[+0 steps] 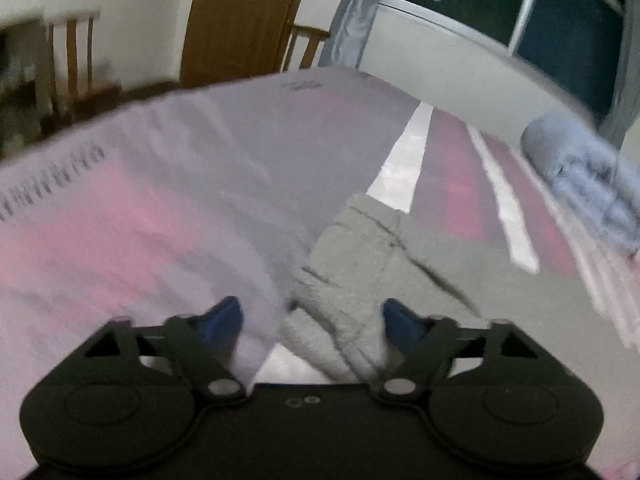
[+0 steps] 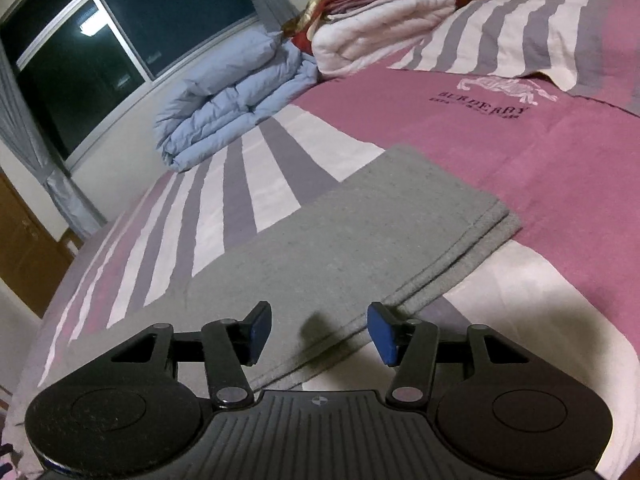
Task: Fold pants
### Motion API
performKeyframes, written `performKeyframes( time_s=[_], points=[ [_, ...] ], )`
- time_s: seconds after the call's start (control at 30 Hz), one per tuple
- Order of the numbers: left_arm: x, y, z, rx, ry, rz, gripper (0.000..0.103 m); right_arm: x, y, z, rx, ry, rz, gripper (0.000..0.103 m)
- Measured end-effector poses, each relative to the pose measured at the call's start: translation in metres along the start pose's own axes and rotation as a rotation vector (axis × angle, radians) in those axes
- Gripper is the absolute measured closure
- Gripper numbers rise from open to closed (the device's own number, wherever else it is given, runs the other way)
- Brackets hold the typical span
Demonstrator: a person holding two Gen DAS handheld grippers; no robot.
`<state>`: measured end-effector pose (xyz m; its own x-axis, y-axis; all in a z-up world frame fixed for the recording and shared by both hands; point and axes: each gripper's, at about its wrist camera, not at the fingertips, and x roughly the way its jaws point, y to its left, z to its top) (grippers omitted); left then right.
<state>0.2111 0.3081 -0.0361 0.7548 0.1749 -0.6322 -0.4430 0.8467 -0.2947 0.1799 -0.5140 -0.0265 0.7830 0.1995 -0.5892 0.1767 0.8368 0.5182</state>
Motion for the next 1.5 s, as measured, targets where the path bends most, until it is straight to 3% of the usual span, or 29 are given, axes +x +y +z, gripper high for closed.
performKeyframes(
  time_s=[0.07,0.17,0.3,0.47,0.6,0.7,0.73,0.8,0.87,0.97,1.03,1.07,1.1,1.13,1.27,1.5],
  points=[
    [-0.002,-0.003,0.002,-0.01,-0.02,-0.035,0.063,-0.002,0.001,0.0,0.003,0.003,0.004,0.048],
    [-0.001,-0.016,0.007,0.058,-0.035,-0.03,0.068,-0.003,0.001,-0.002,0.009,0.002,-0.005,0.043],
    [0.005,-0.011,0.011,0.024,0.01,-0.047,0.068,0.001,0.0,-0.006,0.039,0.009,-0.004,0.043],
    [-0.001,-0.005,0.002,0.027,-0.016,-0.067,0.068,0.004,0.001,-0.01,0.053,0.012,-0.002,0.042],
    [-0.003,-0.01,0.009,0.075,-0.059,-0.063,0.09,0.007,0.001,-0.013,0.088,0.023,0.003,0.04],
    [-0.009,-0.014,0.02,0.098,-0.113,-0.084,0.092,0.003,0.004,-0.014,0.086,0.011,0.005,0.04],
    [-0.006,-0.019,0.021,0.147,-0.102,-0.064,0.092,0.001,0.003,-0.013,0.087,0.005,0.008,0.039],
    [0.013,-0.023,0.013,0.237,-0.001,-0.009,0.092,-0.001,0.001,-0.012,0.097,-0.001,0.006,0.038],
    [0.017,-0.014,0.009,0.232,0.019,-0.002,0.084,-0.004,-0.002,-0.011,0.113,-0.009,0.001,0.038],
    [-0.005,-0.01,0.011,0.171,-0.042,0.013,0.084,-0.014,-0.011,-0.008,0.138,-0.039,0.006,0.038],
    [-0.024,-0.015,0.008,0.183,-0.094,0.036,0.076,-0.023,-0.022,-0.005,0.154,-0.077,0.004,0.037],
    [-0.033,-0.018,0.006,0.179,-0.121,0.031,0.059,-0.026,-0.028,-0.003,0.175,-0.092,0.008,0.037],
    [-0.043,-0.024,0.002,0.181,-0.152,0.02,0.035,-0.03,-0.038,-0.001,0.214,-0.109,0.011,0.037],
    [-0.048,-0.03,-0.001,0.192,-0.167,0.014,0.027,-0.032,-0.046,0.0,0.253,-0.125,0.015,0.037],
    [-0.053,-0.07,-0.019,0.273,-0.182,-0.015,0.025,-0.036,-0.082,0.004,0.395,-0.162,0.014,0.037],
    [-0.02,-0.114,-0.059,0.313,-0.064,-0.035,0.019,-0.027,-0.116,0.007,0.553,-0.179,0.03,0.038]
  ],
)
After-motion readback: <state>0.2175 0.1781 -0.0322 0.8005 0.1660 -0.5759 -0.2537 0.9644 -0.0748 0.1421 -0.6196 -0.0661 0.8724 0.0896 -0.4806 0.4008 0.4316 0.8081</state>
